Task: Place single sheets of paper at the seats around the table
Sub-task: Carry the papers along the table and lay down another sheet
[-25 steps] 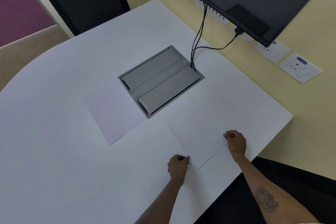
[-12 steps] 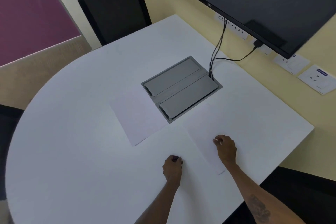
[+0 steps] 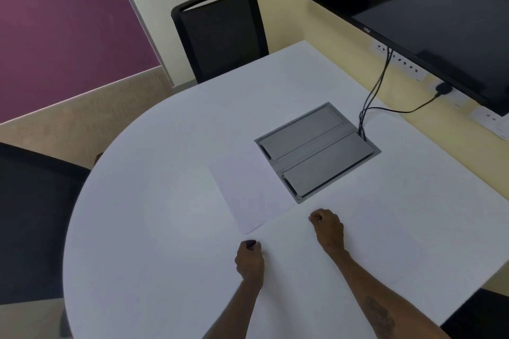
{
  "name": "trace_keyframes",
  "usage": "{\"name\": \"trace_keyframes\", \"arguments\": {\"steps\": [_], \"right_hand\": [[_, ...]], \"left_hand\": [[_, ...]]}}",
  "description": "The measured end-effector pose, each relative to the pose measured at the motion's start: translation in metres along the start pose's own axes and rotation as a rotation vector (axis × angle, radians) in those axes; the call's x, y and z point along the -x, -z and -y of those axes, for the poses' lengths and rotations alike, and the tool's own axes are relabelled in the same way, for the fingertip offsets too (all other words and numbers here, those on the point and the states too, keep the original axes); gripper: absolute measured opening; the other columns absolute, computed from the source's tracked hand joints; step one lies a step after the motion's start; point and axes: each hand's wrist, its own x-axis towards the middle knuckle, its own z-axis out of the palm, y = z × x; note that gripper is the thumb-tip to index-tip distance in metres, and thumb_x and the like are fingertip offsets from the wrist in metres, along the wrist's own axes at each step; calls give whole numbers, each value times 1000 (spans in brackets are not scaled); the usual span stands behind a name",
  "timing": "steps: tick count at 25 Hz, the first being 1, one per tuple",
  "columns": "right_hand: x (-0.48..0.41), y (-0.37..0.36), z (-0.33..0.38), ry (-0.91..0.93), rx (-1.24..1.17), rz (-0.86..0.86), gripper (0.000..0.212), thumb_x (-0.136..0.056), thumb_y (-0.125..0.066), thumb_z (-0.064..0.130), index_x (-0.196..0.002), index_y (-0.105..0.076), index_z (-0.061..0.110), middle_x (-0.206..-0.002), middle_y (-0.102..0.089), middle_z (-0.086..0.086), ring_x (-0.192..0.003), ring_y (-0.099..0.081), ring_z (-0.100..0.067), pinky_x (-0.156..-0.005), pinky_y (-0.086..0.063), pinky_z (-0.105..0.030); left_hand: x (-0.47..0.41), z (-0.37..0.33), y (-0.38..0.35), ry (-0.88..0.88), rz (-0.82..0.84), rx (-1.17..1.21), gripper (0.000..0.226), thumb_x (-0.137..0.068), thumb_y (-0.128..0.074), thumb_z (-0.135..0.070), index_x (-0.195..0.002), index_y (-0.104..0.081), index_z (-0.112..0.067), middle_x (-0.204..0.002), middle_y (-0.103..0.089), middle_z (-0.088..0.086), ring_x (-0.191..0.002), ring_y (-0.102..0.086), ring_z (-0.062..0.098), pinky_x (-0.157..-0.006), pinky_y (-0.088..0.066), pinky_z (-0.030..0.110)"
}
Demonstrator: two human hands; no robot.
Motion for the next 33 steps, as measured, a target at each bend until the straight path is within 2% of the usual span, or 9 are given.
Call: {"name": "trace_keyframes", "arguments": {"steps": [3,6,11,15,19,22,26,31,33], "right_hand": [[-8,-18,24,-13,-69,38,3,-87,-67,11,-84,-69,11,-91,-66,-7,-86,-63,-26,-77,-50,-35],[-20,-36,42,-8,-98,46,9,-86,-68,9,-95,-68,7,-97,-65,-8,-91,-62,-25,-80,-46,-30],[-42,-57,58,-2,-56,21,24,-85,-71,12,-107,-63,5,-108,-61,-11,-102,-56,-28,-85,-49,-38],[-51,-70,61,-5,51,33,43,-81,-77,21,-116,-59,6,-117,-55,-12,-110,-51,-30,-90,-48,-44],[-47,-79,63,6,182,36,55,-79,-79,26,-124,-55,8,-123,-53,-12,-114,-49,-31,-89,-47,-43],[-49,-82,64,0,227,44,57,-79,-78,28,-127,-54,8,-125,-53,-13,-114,-49,-32,-88,-47,-44],[-48,-81,67,-9,238,45,58,-80,-78,28,-129,-53,10,-127,-52,-12,-115,-48,-31,-88,-47,-44],[-41,-82,68,10,293,34,58,-82,-75,30,-132,-51,13,-128,-50,-11,-116,-47,-30,-88,-47,-43],[-39,-84,69,-9,298,28,58,-82,-75,31,-132,-50,13,-129,-49,-10,-117,-47,-30,-88,-47,-43]], "left_hand": [[-17,-8,11,-16,-35,9,17,-90,-60,-21,-104,-68,-16,-88,-66,-1,-86,-63,22,-85,-51,33],[-37,-16,18,1,-68,27,24,-90,-62,-20,-113,-65,-14,-103,-70,3,-96,-63,24,-92,-48,35],[-69,-31,23,40,-117,51,30,-91,-59,-19,-121,-62,-13,-114,-70,7,-109,-63,29,-98,-48,40],[-85,-39,25,70,-189,75,28,-92,-53,-16,-117,-66,-15,-111,-71,9,-104,-64,32,-88,-47,34],[-96,-39,22,87,-154,29,25,-91,-55,-20,-111,-68,-13,-107,-72,10,-100,-65,32,-91,-51,40],[-97,-43,20,101,-117,63,23,-90,-59,-26,-108,-67,-13,-104,-72,6,-99,-65,30,-89,-50,37],[-94,-47,17,96,-87,89,21,-88,-61,-29,-103,-68,-15,-94,-69,0,-85,-59,22,-83,-47,31],[-90,-44,18,52,-101,94,26,-84,-66,-28,-108,-65,-18,-82,-65,-9,-85,-62,20,-93,-51,39],[-91,-43,19,45,-96,91,26,-81,-67,-25,-107,-66,-20,-80,-65,-9,-81,-61,17,-89,-51,36]]}}
